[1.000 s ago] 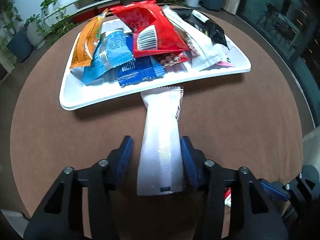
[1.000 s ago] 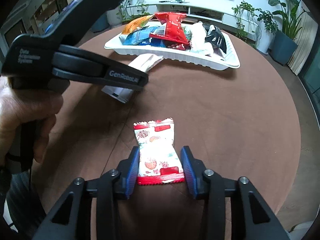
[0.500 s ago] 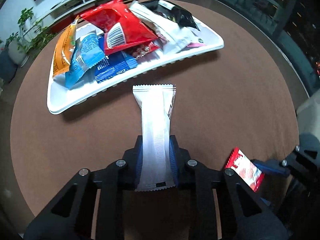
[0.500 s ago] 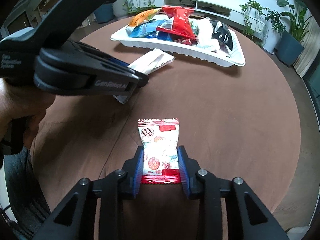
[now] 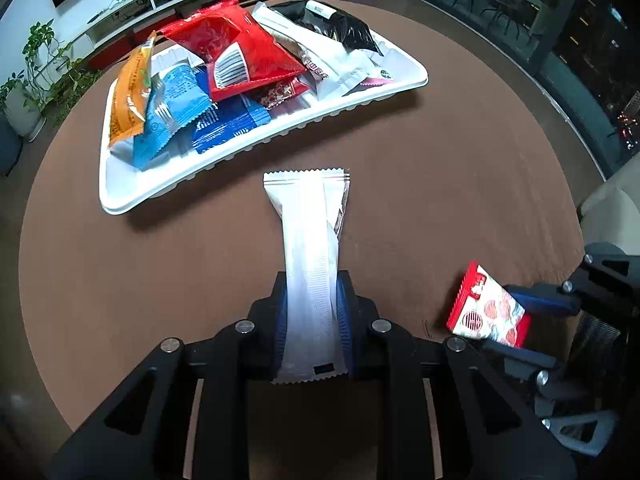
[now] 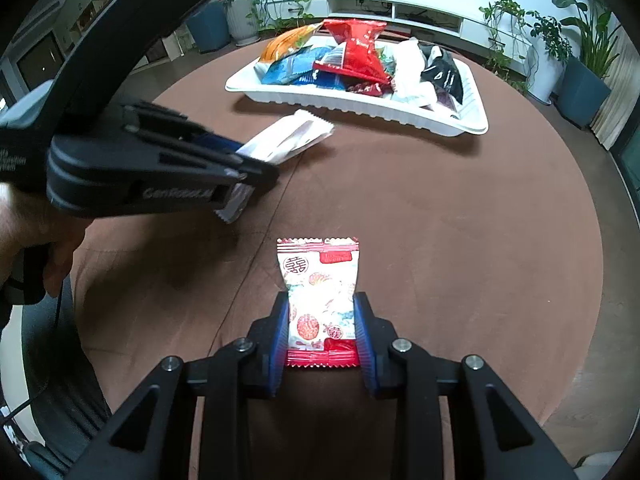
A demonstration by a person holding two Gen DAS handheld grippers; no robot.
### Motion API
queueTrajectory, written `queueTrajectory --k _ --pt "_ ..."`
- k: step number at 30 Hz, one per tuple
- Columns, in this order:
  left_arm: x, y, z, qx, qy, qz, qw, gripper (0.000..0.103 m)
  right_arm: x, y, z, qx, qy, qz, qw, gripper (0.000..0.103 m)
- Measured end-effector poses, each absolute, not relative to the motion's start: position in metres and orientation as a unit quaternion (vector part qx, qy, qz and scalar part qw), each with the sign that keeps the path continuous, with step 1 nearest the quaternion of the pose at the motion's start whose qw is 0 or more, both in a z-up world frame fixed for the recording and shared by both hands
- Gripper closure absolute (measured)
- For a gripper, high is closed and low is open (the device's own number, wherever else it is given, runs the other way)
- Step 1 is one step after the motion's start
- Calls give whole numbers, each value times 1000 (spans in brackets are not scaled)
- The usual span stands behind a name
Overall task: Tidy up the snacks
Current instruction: 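Carry the white bar and red-and-white pack into the white tray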
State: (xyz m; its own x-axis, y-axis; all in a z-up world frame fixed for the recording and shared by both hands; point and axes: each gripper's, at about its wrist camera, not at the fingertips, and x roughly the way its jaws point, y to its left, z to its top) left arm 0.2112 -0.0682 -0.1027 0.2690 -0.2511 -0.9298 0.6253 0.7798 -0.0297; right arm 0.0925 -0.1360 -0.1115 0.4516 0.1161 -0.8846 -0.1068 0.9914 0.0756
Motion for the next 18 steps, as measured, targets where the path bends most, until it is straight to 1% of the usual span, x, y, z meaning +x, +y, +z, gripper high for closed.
queueTrajectory --k 3,11,15,18 --pt "207 -58 -94 162 527 -286 784 83 92 -140 -108 9 516 66 854 70" --pt "196 -25 -68 83 511 -287 806 83 95 -164 -93 46 502 62 862 70" --pt "204 -7 -54 47 498 -278 820 83 103 -182 -79 63 488 56 869 70" --pt "215 8 -33 26 480 -271 834 83 115 -196 -62 71 470 50 878 70"
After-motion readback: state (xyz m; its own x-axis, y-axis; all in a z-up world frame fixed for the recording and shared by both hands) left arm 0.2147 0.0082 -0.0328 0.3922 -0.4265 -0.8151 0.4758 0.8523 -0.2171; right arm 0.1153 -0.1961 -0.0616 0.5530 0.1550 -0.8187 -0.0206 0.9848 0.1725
